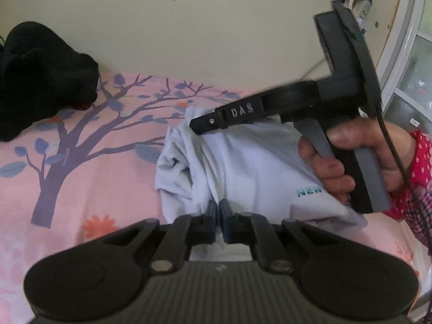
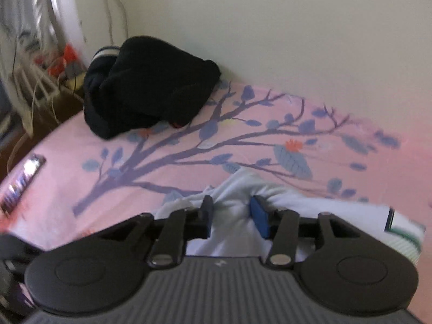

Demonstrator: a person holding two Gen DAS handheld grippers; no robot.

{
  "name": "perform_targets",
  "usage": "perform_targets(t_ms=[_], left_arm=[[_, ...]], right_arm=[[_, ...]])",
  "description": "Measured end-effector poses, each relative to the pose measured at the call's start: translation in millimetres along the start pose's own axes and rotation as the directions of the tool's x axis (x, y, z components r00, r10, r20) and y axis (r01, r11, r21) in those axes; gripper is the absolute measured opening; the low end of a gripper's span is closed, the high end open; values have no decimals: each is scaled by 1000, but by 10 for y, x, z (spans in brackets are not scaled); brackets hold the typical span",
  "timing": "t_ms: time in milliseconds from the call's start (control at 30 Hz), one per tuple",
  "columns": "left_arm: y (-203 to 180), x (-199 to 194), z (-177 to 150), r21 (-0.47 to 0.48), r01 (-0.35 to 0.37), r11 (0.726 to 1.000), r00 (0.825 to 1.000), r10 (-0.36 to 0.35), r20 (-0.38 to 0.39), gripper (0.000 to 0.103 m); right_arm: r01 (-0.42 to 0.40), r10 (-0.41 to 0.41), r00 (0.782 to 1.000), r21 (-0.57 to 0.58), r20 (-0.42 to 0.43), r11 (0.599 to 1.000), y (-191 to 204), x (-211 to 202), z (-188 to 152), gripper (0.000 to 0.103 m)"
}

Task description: Fold small clothes

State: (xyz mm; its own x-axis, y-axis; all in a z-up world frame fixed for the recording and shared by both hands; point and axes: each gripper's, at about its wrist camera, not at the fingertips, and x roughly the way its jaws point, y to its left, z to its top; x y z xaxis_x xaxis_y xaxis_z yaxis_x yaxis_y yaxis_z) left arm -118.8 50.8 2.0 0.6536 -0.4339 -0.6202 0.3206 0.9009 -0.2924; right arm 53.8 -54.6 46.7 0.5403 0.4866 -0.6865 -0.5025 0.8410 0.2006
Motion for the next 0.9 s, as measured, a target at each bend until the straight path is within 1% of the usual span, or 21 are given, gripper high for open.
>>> perform_targets(t_ms=[67,100,133,200,233,267,300,333,367,400,467,533,633,667,700,733,767,800,833,900], left_arm=[[24,-3,47,-23,6,1000,1000,-6,-23,9],[51,-36,80,-35,7,999,1000,-7,-18,9],[66,-72,116,-44,1,999,1000,-1,-4,10],[112,-153,201,-58,-40,998,999,42,26,27],[135,-162,252,-66,-59,996,998,61,34,46],[158,-169,291,-73,-68,995,997,71,42,59],[175,-158,329,-73,-68,995,996,72,47,64],[185,-124,366,-71,-66,995,997,69,43,79],[188,-79,392,-72,-64,995,997,66,35,97],[194,-29,406,-73,-55,996,998,57,27,102],[212,111,433,-76,-26,997,1000,27,7,103],[273,269,458,-109,8,994,999,-11,-34,103],[442,499,465,-199,94,975,990,-113,-84,103],[452,522,459,-197,114,974,990,-128,-58,103],[452,547,453,-192,134,972,988,-146,-54,103],[435,558,439,-180,149,972,986,-159,-45,103],[414,563,414,-163,164,973,985,-171,-34,103],[387,567,383,-139,171,975,984,-176,-23,103],[351,564,350,-109,166,980,986,-169,-13,103],[284,551,315,-69,155,986,988,-156,-13,103]], right_arm=[[-24,24,999,24,39,999,-105,-130,-82,49],[-55,51,996,51,69,997,-172,-247,-112,56],[-81,72,991,77,108,994,-223,-368,-139,57],[-130,102,968,112,229,985,-334,-750,-280,58],[-141,101,955,129,280,981,-400,-938,-375,61],[-146,89,942,157,322,977,-482,-1118,-492,62],[-146,69,934,198,351,969,-582,-1268,-637,63],[-145,50,931,239,362,960,-672,-1355,-771,65],[-145,32,932,288,362,946,-773,-1421,-929,66],[-147,19,937,344,349,927,-880,-1456,-1109,67],[-153,15,948,415,318,897,-1016,-1448,-1350,67],[-154,14,958,472,288,868,-1115,-1389,-1529,67],[-204,55,957,527,285,825,-1184,-1243,-1643,67],[-219,70,956,535,284,816,-1185,-1190,-1650,67],[-231,79,953,533,293,814,-1155,-1130,-1646,67],[-234,79,949,513,305,826,-1088,-1084,-1629,67],[-213,68,953,489,296,846,-1002,-1048,-1588,68],[-178,47,958,457,283,872,-909,-1014,-1529,72],[-151,30,961,428,276,891,-836,-984,-1505,76],[-102,4,966,370,257,923,-700,-964,-1473,80]])
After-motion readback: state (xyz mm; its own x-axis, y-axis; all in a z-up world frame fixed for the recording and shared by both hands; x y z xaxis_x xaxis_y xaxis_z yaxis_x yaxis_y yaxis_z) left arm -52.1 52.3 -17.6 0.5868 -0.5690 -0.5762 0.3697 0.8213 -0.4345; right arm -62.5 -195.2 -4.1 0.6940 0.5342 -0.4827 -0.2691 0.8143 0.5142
